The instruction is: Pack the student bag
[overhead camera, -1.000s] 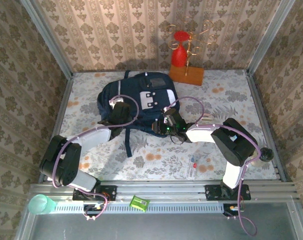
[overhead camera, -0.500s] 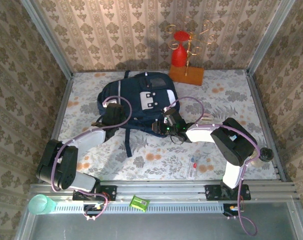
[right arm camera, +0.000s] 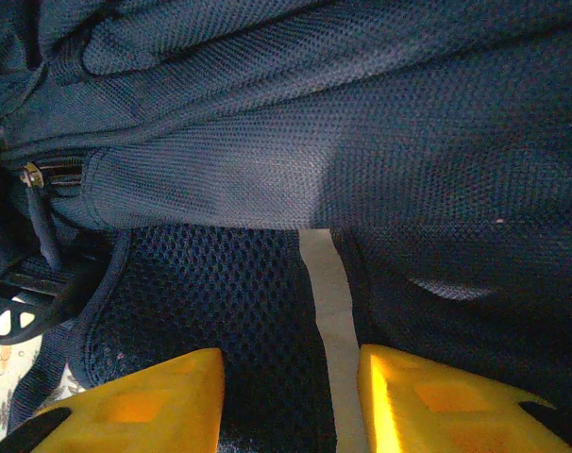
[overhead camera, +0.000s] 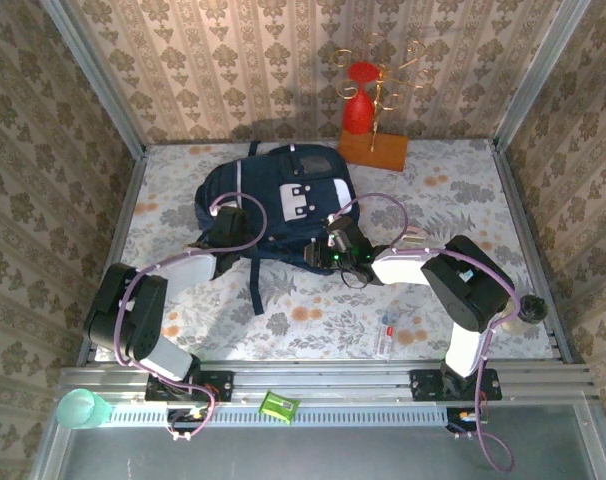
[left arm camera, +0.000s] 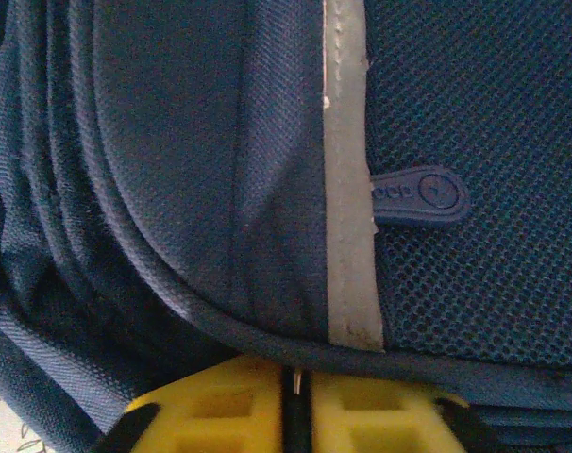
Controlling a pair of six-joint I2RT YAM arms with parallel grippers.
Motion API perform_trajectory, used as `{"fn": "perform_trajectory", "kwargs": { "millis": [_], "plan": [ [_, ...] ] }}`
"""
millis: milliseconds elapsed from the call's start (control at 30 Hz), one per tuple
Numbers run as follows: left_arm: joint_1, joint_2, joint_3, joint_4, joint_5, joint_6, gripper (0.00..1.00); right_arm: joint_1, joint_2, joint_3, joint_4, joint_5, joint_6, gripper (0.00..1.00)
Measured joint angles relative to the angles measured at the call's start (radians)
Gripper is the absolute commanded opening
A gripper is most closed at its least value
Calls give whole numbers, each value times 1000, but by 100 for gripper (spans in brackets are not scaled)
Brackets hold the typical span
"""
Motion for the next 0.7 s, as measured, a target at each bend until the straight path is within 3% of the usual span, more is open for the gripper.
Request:
{"fn": "perform_trajectory", "kwargs": {
  "millis": [233, 467, 700],
  "plan": [
    [5, -3, 0, 5, 27, 57, 0, -10, 0, 25, -74, 41, 21, 44],
    [2, -103, -20, -31, 163, 100, 0, -112, 0, 82, -229, 99, 42, 45],
    [-36, -192, -79, -56, 276, 99, 0, -206, -18, 127, -334, 91, -23, 56]
  ]
}}
